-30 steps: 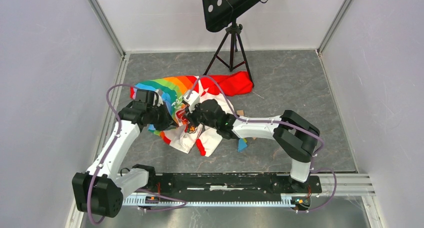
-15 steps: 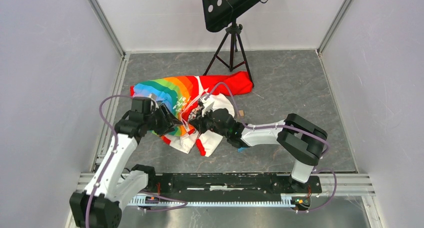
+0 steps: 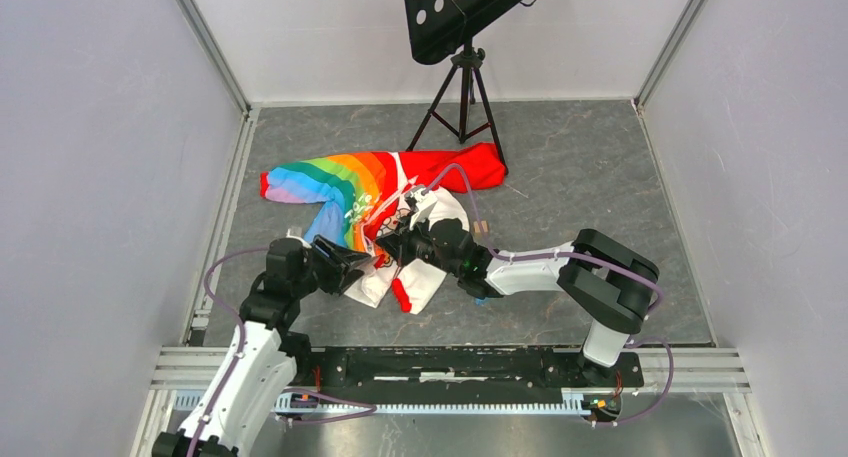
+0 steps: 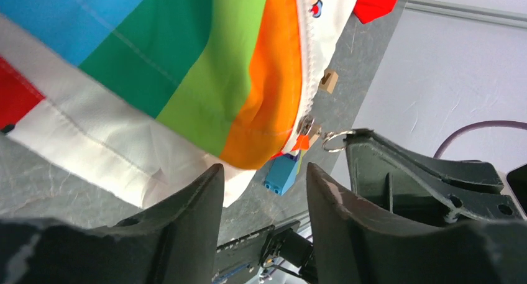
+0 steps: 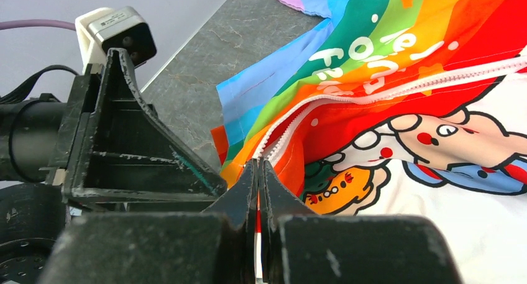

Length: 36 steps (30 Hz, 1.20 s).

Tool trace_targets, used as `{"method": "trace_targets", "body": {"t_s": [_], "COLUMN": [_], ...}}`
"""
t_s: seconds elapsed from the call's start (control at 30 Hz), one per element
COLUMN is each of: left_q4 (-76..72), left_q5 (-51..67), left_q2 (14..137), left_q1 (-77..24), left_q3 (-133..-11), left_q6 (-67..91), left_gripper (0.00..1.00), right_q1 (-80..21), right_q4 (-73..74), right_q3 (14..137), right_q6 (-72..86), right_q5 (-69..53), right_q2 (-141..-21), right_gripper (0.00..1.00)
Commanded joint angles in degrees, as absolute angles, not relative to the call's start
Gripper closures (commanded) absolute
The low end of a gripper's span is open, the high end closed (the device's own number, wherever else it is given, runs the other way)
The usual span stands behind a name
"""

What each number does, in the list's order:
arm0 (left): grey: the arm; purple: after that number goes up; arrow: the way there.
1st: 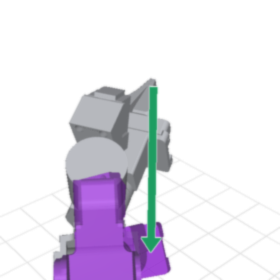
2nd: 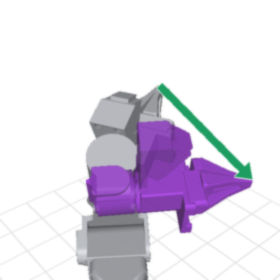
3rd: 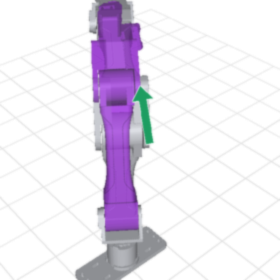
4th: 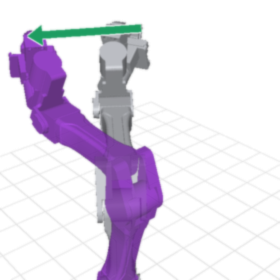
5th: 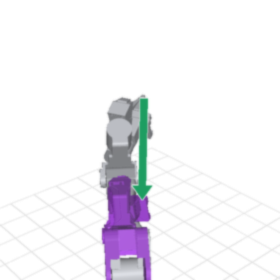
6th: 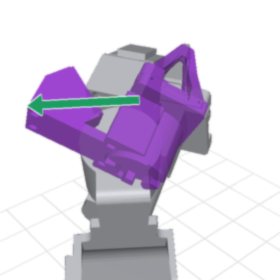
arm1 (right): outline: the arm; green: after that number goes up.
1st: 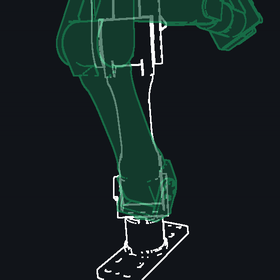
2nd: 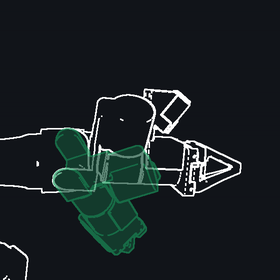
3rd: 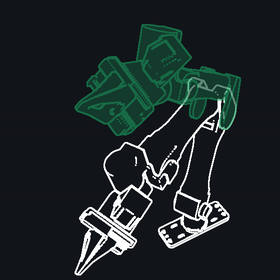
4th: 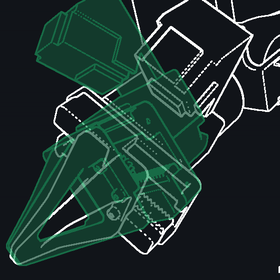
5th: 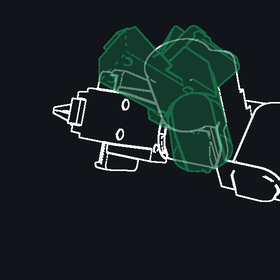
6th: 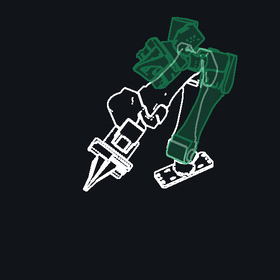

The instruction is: Zip up the jacket

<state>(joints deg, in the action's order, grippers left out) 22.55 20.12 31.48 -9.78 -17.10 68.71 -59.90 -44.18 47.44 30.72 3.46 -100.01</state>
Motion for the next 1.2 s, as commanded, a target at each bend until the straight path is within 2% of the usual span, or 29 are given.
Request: {"method": "trace_targets", "body": {"t_s": [0.0,0.1,0.37,0.5,0.6,0.73,0.9,0.97,1.1,1.17], "left_q4": [8.08,6.11,5.98,8.41,8.26,7.93,7.1,7.48,13.23,19.04], "left_q5": [22.08,21.69,18.6,17.64,16.26,14.26,13.45,13.29,11.6,10.1], "left_q2": [34.31,34.66,32.05,29.91,27.55,25.42,25.71,26.34,28.56,31.06], "left_q1": [-9.92,-9.93,-9.88,-9.93,-9.93,-9.93,-9.93,-9.93,-9.93,-9.93], "left_q3": [-15.6,-14.62,-12.75,-12.04,-10.63,-8.76,-8.64,-9.42,-13.08,-16.68], "left_q6": [72.13,73.26,74.75,76.74,79.51,82.35,82.17,80.7,74.73,71.1], "left_gripper": [0.46,0.47,0.6,0.51,0.51,0.57,0.68,0.79,0.95,0.98], "right_q1": [-60.06,-60.05,-60.05,-59.98,-60.05,-60.04,-60.03,-60.04,-60.04,-60.07], "right_q4": [-46.93,-46.93,-46.78,-46.94,-47.09,-47.02,-46.77,-46.69,-46.09,-45.51], "right_q3": [47.08,47.15,47.29,47.29,47.37,47.29,47.63,47.72,48.31,48.7], "right_q6": [32.05,31.9,31.83,31.97,31.91,31.99,32.08,32.08,31.66,30.65], "right_q5": [3.77,3.83,4.22,4.48,4.59,4.67,4.35,4.18,3.43,3.26], "right_q2": [-97.82,-97.65,-97.47,-97.47,-97.43,-97.3,-97.37,-97.56,-97.92,-98.1], "right_gripper": [1.0,1.0,1.0,1.0,1.0,1.0,1.0,1.0,1.0,1.0]}}
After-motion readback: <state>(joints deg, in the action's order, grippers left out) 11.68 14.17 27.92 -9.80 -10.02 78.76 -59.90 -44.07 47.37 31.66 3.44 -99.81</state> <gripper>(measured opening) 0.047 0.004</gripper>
